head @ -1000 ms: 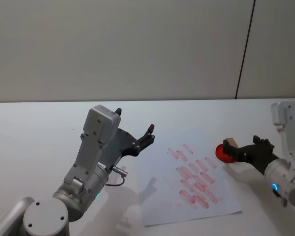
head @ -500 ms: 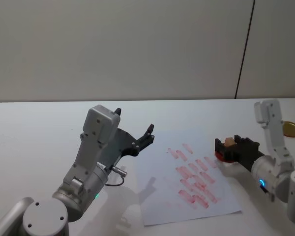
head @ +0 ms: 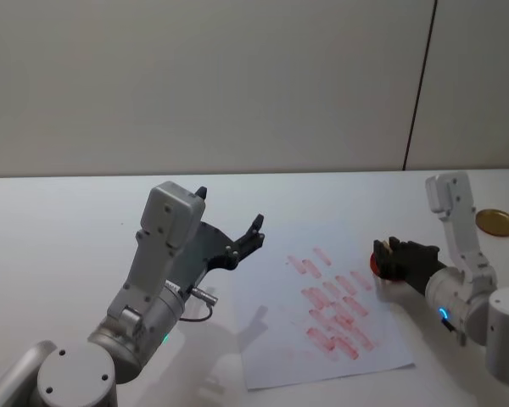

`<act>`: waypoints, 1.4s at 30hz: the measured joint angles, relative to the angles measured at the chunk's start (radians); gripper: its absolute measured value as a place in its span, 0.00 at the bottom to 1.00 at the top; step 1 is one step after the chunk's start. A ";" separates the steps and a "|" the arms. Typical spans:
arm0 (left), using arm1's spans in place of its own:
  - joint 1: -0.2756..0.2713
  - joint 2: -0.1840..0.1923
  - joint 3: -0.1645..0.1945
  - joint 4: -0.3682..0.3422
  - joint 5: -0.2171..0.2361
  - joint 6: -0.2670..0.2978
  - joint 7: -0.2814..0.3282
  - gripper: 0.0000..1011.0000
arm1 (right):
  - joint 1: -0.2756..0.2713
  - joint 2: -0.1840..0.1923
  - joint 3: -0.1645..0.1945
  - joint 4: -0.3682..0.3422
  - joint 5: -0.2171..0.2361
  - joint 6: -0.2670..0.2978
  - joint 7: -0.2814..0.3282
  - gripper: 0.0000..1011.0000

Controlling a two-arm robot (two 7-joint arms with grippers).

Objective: Use the one hand to pick up the stamp and affix it onto the A4 paper.

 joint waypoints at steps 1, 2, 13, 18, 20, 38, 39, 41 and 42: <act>0.000 0.000 0.000 0.000 0.000 0.000 0.000 0.98 | 0.002 -0.001 0.000 0.004 -0.001 0.003 -0.002 0.23; 0.000 0.000 0.000 0.000 0.000 0.000 0.000 0.98 | 0.003 -0.001 0.000 0.005 -0.002 0.004 -0.003 0.23; 0.000 0.000 0.000 0.000 0.000 0.000 0.000 0.98 | 0.013 -0.004 0.004 0.025 -0.008 0.016 -0.011 0.22; 0.000 0.000 0.000 0.000 0.000 0.000 0.000 0.98 | 0.015 -0.004 0.005 0.028 -0.010 0.016 -0.012 0.22; 0.000 0.000 0.000 0.000 0.000 0.000 0.000 0.98 | 0.014 -0.004 0.005 0.028 -0.011 0.015 -0.012 0.22; 0.000 0.000 0.000 0.000 0.000 0.000 0.000 0.98 | -0.011 0.002 0.004 -0.095 -0.014 -0.056 -0.006 0.22; 0.000 0.000 0.000 0.000 0.000 0.000 0.000 0.98 | -0.013 0.002 0.004 -0.103 -0.013 -0.061 -0.004 0.22; 0.000 0.000 0.000 0.000 0.000 0.000 0.000 0.98 | -0.017 0.002 0.003 -0.127 -0.012 -0.073 0.000 0.22; 0.000 0.000 0.000 0.000 0.000 0.000 0.000 0.98 | -0.018 0.002 0.003 -0.134 -0.011 -0.077 0.003 0.22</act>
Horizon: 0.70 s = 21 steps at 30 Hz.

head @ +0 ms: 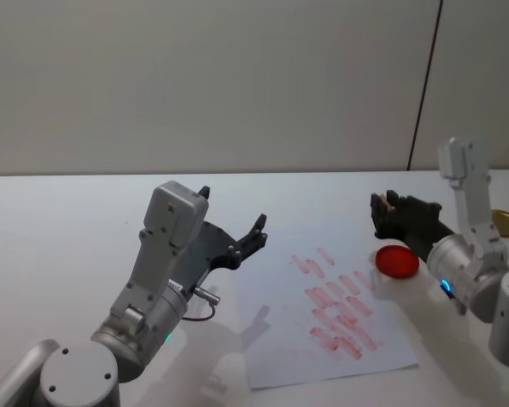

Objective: Use the one hand to pick up the stamp and affix it onto the A4 paper.

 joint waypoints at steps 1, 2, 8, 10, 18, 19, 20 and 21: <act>0.000 0.000 0.000 0.000 0.000 0.000 0.000 0.98 | -0.002 0.000 -0.001 -0.012 0.004 -0.008 0.004 0.22; 0.000 0.000 0.000 0.000 0.000 0.000 0.000 0.98 | -0.004 0.000 -0.001 -0.018 0.006 -0.011 0.006 0.22; 0.000 0.000 0.000 0.000 0.000 0.000 0.000 0.98 | -0.011 -0.001 -0.002 -0.036 0.037 -0.045 0.030 0.22; 0.000 0.000 0.000 0.000 0.000 0.000 0.000 0.98 | -0.014 -0.003 -0.002 -0.036 0.055 -0.059 0.043 0.22; 0.000 0.000 0.000 0.000 0.000 0.000 0.000 0.98 | -0.020 -0.012 -0.005 0.005 0.137 -0.104 0.102 0.22; 0.000 0.000 0.000 0.000 0.000 0.000 0.000 0.98 | -0.021 -0.013 -0.005 0.010 0.144 -0.106 0.107 0.22; 0.000 0.000 0.000 0.000 0.000 0.000 0.000 0.98 | -0.021 -0.014 -0.006 0.017 0.151 -0.108 0.112 0.22; 0.000 0.000 0.000 0.000 0.000 0.000 0.000 0.98 | -0.021 -0.016 -0.006 0.028 0.167 -0.111 0.122 0.22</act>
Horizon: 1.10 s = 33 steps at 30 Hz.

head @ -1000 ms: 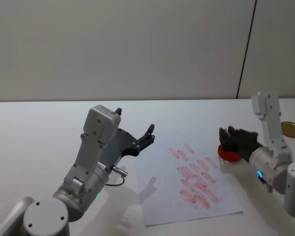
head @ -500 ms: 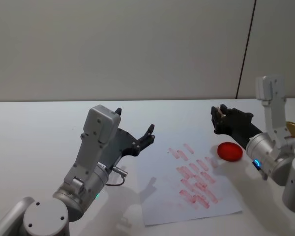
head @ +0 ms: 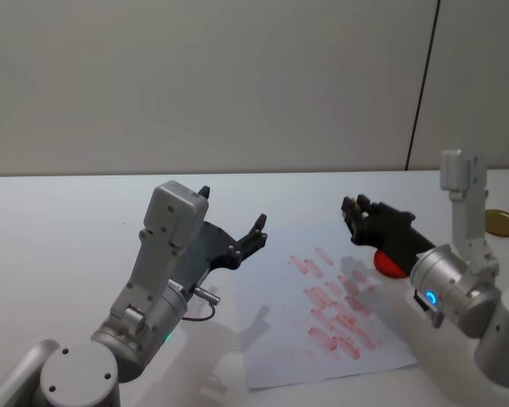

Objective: Use the one hand to pick up the stamp and affix it onto the A4 paper.

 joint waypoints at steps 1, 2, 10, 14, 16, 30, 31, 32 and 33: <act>0.000 0.000 0.000 0.000 0.000 0.000 0.000 0.98 | 0.000 -0.001 0.000 0.006 0.007 -0.001 0.004 0.22; 0.000 0.000 0.000 0.000 0.000 0.000 0.000 0.98 | 0.000 -0.003 -0.001 0.018 0.020 -0.003 0.013 0.22; 0.000 0.000 0.000 0.000 0.000 0.000 0.000 0.98 | 0.002 -0.012 -0.004 0.085 0.084 -0.001 0.054 0.22; 0.000 0.000 0.000 0.000 0.000 0.000 0.000 0.98 | 0.005 -0.016 -0.005 0.115 0.106 0.005 0.071 0.22; 0.000 0.000 0.000 0.000 0.000 0.000 0.000 0.98 | 0.007 -0.017 -0.005 0.130 0.114 0.008 0.077 0.22; 0.000 0.000 0.000 0.000 0.000 0.000 0.000 0.98 | 0.018 -0.018 -0.007 0.157 0.111 0.043 0.075 0.22; 0.000 0.000 0.000 0.000 0.000 0.000 0.000 0.98 | 0.018 -0.018 -0.007 0.157 0.109 0.045 0.073 0.22; 0.000 0.000 0.000 0.000 0.000 0.000 0.000 0.98 | 0.019 -0.017 -0.007 0.156 0.103 0.052 0.068 0.22; 0.000 0.000 0.000 0.000 0.000 0.000 0.000 0.98 | 0.020 -0.017 -0.007 0.154 0.099 0.055 0.066 0.22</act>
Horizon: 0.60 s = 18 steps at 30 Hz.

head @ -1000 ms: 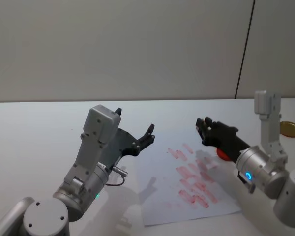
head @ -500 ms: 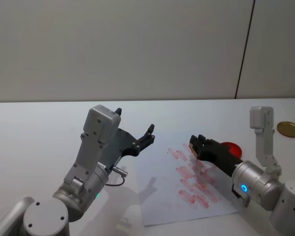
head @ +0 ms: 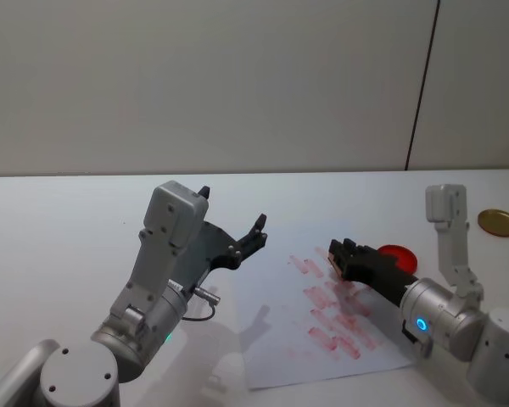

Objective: Use the one hand to pick up the stamp and affix it onto the A4 paper.

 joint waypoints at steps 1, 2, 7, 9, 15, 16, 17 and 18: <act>0.000 0.000 0.000 0.000 0.000 0.000 0.000 0.98 | 0.001 0.000 0.000 -0.001 -0.004 0.004 -0.003 0.22; 0.000 0.000 0.000 0.000 0.000 0.000 0.000 0.98 | 0.003 0.001 0.000 -0.003 -0.010 0.010 -0.007 0.22; 0.000 0.000 0.000 0.000 0.000 0.000 0.000 0.98 | 0.010 0.001 -0.002 -0.006 -0.031 0.036 -0.020 0.22; 0.000 0.000 0.000 0.000 0.000 0.000 0.000 0.98 | 0.014 0.001 -0.002 -0.006 -0.040 0.047 -0.024 0.22; 0.000 0.000 0.000 0.000 0.000 0.000 0.000 0.98 | 0.025 0.000 -0.004 0.009 -0.056 0.065 -0.032 0.22; 0.000 0.000 0.000 0.000 0.000 0.000 0.000 0.98 | 0.026 0.000 -0.004 0.011 -0.058 0.066 -0.032 0.22; 0.000 0.000 0.000 0.000 0.000 0.000 0.000 0.98 | 0.027 -0.001 -0.004 0.014 -0.059 0.067 -0.032 0.22; 0.000 0.000 0.000 0.000 0.000 0.000 0.000 0.98 | 0.029 -0.001 -0.005 0.018 -0.061 0.069 -0.033 0.22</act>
